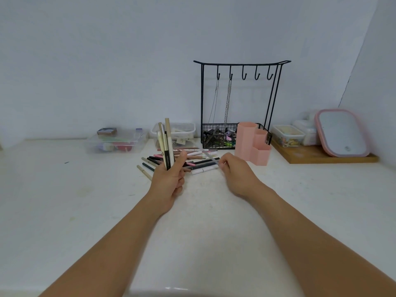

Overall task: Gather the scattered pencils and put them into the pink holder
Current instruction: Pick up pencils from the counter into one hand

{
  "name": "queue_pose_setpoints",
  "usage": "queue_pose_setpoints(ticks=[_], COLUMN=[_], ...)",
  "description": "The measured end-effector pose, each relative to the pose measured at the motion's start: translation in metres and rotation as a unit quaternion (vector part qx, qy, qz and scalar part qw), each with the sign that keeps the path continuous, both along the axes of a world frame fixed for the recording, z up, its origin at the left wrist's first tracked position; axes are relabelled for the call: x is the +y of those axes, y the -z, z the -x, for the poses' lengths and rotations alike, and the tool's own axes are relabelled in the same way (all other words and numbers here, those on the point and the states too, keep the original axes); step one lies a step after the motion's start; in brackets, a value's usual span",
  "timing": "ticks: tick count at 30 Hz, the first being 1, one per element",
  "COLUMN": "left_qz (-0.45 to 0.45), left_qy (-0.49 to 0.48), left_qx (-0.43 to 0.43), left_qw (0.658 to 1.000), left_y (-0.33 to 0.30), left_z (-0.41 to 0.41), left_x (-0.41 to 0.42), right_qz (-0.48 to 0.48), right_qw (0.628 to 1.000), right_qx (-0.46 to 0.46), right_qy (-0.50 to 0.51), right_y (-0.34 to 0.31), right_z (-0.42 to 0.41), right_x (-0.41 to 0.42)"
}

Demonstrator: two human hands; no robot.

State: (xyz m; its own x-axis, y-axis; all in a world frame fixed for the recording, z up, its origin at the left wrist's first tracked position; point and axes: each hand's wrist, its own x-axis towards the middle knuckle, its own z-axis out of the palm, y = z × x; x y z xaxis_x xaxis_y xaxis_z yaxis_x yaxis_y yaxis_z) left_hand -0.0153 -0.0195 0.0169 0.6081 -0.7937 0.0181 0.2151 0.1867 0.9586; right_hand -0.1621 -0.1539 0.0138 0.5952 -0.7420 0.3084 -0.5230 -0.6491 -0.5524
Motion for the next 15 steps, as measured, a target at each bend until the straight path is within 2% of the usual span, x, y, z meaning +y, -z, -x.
queue_pose_setpoints(ticks=[2,3,6,11,15], left_qz=[0.002,0.005,0.014,0.024,0.019], left_qy=[0.010,0.018,0.032,0.038,0.065], left_qx=[-0.011,-0.021,-0.056,-0.096,-0.153], left_qw=[1.000,1.000,0.998,0.994,0.986], left_y=[0.001,0.001,0.001,0.005,0.007], left_z=[0.001,0.001,0.003,0.003,0.003], left_x=[0.000,0.000,0.000,-0.001,-0.001], right_qz=[-0.099,-0.161,-0.281,-0.347,-0.319], right_qw=[0.987,0.968,0.911,0.866,0.879], right_qx=[-0.121,-0.176,-0.259,-0.317,-0.321], right_qy=[-0.042,-0.075,-0.156,-0.169,-0.148], right_y=[-0.006,-0.010,-0.016,-0.015,-0.010], right_z=[-0.006,-0.009,-0.021,-0.025,-0.024], right_x=[0.015,0.024,0.049,0.063,0.064])
